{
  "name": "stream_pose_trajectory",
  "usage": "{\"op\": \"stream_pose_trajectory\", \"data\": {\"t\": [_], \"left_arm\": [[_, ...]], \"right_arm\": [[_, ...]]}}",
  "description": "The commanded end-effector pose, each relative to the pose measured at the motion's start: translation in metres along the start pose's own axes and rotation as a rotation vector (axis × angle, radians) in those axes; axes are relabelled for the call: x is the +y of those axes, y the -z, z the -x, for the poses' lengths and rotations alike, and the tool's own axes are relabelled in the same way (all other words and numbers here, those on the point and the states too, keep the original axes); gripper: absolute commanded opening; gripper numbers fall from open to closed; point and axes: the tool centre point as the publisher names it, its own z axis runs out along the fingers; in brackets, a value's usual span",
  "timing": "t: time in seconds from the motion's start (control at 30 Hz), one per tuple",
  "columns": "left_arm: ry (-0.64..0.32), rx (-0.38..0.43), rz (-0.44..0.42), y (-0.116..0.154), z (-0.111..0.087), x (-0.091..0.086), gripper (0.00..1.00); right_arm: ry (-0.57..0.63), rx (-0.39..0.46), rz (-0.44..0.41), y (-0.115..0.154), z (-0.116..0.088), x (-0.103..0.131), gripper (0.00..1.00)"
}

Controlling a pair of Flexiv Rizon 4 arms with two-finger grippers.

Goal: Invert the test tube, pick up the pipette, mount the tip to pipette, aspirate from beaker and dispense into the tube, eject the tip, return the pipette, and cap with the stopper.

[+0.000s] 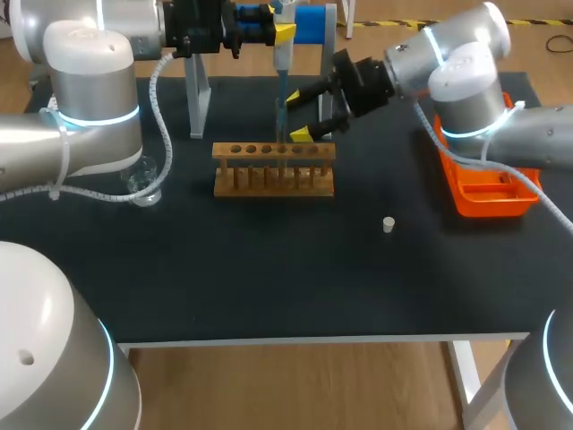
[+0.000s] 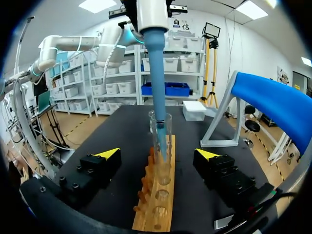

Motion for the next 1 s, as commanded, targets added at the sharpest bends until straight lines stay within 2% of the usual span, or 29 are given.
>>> {"op": "stream_pose_trajectory", "data": {"t": [0.03, 0.27, 1.0], "left_arm": [[0.000, -0.001, 0.002, 0.000, 0.000, -0.001, 0.00], [0.000, -0.001, 0.002, 0.000, 0.000, -0.001, 0.00], [0.000, -0.001, 0.002, 0.000, 0.000, -0.001, 0.00]], "right_arm": [[0.001, -0.028, -0.031, -0.011, -0.007, 0.004, 1.00], [0.035, -0.054, -0.104, -0.022, -0.010, 0.003, 1.00], [0.027, -0.083, -0.152, -0.038, -0.001, -0.013, 1.00]]}}
